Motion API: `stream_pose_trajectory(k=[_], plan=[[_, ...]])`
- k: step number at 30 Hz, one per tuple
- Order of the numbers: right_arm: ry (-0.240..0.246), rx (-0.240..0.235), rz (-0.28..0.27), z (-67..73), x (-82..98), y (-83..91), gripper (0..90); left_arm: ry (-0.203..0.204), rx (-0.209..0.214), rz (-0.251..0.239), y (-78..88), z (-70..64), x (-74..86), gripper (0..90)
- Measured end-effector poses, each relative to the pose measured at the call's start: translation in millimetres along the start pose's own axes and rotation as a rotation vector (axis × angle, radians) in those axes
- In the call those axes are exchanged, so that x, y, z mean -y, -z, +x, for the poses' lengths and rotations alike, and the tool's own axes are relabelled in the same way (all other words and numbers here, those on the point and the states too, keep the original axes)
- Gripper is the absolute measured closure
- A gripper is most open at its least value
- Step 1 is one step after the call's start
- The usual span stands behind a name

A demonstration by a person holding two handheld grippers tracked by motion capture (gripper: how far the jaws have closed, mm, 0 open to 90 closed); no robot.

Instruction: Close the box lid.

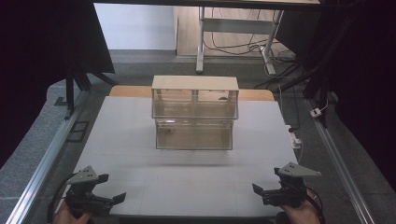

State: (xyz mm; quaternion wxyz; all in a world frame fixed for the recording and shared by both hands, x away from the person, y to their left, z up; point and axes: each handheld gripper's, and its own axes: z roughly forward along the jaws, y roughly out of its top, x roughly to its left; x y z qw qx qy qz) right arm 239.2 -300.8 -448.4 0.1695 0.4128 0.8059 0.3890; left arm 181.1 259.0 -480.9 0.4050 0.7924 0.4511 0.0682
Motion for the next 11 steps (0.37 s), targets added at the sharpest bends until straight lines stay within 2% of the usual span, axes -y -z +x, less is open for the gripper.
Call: stream_pose_trajectory(k=[3, 8, 11], plan=[[0.001, 0.017, 0.042, -0.2, 3.6, -1.8, 0.0, 0.002, -0.002, 0.004, -0.3, -0.2, -0.1, 0.2], [-0.032, 0.023, 0.074, -2.8, 4.5, -2.5, 0.0, 0.005, -0.001, 0.009, -0.8, 0.1, -0.5, 0.0], [-0.024, 0.029, 0.079, -2.5, 4.7, -3.0, 0.0, 0.009, 0.004, 0.007, -1.0, 0.5, -1.1, 0.0]])
